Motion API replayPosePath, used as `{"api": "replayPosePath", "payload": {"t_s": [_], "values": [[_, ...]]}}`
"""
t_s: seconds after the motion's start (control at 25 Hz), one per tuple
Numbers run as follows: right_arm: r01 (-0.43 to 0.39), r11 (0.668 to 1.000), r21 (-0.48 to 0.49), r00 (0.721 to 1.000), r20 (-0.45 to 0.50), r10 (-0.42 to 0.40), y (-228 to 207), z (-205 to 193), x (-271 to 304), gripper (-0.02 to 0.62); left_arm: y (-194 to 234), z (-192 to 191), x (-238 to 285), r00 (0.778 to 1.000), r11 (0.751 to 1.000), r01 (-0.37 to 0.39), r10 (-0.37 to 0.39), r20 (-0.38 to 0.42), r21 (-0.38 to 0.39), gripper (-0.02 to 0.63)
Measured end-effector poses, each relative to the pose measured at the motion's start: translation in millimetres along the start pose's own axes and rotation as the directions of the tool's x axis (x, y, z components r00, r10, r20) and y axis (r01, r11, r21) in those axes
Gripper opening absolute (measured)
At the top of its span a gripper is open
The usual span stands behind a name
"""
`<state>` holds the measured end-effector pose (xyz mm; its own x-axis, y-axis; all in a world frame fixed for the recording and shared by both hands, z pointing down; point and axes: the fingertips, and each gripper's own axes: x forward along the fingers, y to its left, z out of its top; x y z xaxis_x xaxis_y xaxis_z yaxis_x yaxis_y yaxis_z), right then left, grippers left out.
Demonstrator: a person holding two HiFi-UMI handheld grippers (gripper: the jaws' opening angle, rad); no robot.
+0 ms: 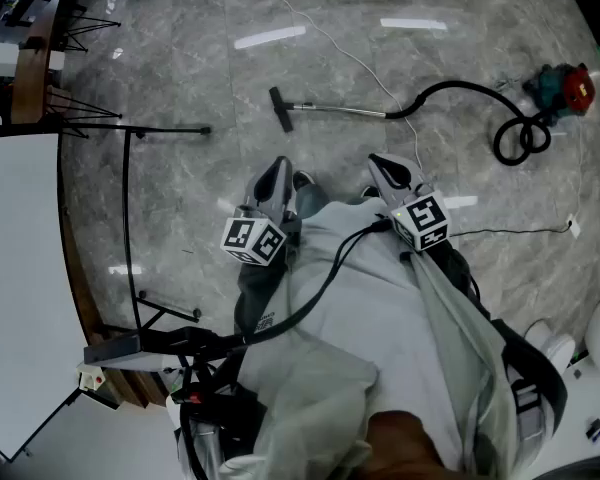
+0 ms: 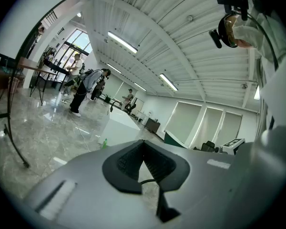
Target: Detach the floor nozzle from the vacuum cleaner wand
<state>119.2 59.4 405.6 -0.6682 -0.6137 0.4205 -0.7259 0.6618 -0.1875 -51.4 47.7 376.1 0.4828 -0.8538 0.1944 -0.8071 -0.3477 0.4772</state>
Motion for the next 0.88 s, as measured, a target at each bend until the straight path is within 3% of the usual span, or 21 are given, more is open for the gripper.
{"api": "replayPosePath", "payload": {"t_s": [0.4,0.68,0.88], "values": [[0.059,0.998,-0.022,0.998,0.016,-0.059,-20.8,-8.3,-6.7,-0.003,1.9,-3.5,15.0,1.000,0.999,0.016,-0.016,0.025,-0.031,0.005],[0.122,0.993,-0.005,0.992,0.025,-0.121,-39.6,-15.9,-19.6,-0.003,-1.3,-13.3,21.7,1.000,1.000,0.001,-0.001,0.016,0.021,0.005],[0.106,0.994,-0.029,0.994,0.003,-0.106,-36.1,-19.2,-14.5,-0.003,-8.4,-15.6,25.4,1.000,0.999,0.019,-0.019,0.008,0.042,0.005]]}}
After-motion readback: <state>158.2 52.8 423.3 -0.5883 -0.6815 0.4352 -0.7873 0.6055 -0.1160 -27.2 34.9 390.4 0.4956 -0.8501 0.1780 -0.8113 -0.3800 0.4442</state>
